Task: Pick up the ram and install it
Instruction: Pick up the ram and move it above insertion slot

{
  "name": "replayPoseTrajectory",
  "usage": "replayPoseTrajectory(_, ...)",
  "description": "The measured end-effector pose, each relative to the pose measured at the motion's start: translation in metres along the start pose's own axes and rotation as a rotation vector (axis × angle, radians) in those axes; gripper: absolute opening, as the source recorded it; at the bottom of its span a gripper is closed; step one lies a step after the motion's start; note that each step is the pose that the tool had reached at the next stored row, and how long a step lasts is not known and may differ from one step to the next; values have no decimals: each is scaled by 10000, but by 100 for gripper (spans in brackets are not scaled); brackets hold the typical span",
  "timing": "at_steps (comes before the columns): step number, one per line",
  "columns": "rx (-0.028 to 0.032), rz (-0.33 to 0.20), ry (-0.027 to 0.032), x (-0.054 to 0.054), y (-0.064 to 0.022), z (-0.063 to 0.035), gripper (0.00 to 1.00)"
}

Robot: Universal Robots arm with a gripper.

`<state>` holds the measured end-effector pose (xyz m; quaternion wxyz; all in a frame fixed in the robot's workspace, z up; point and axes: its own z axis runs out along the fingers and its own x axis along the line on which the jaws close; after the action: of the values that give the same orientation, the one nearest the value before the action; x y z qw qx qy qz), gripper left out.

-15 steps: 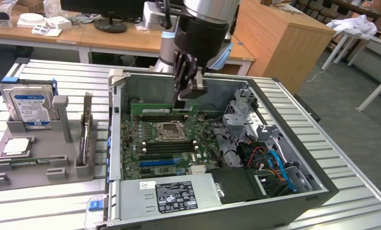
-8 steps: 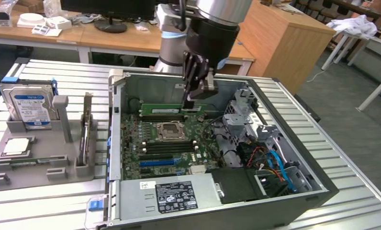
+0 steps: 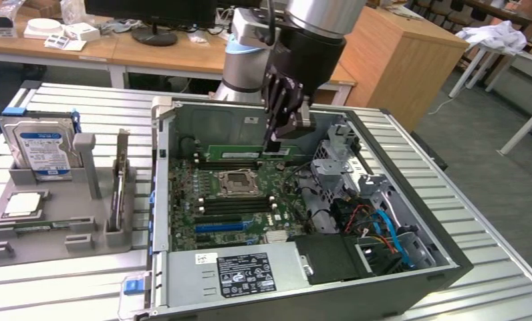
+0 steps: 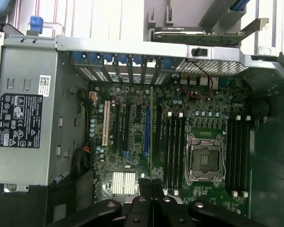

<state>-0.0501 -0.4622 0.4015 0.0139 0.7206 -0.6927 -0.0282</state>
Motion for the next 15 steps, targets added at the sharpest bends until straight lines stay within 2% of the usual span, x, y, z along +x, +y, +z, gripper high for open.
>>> replayPoseTrajectory(9, 1, 0, 0, 0, -12, -1, 12)
replayPoseTrajectory(11, 20, -3, -1, 0, -13, 0, 12)
replayPoseTrajectory(13, 69, -2, 2, 0, -10, 0, 12)
replayPoseTrajectory(15, 82, -3, 3, 0, -11, 0, 12)
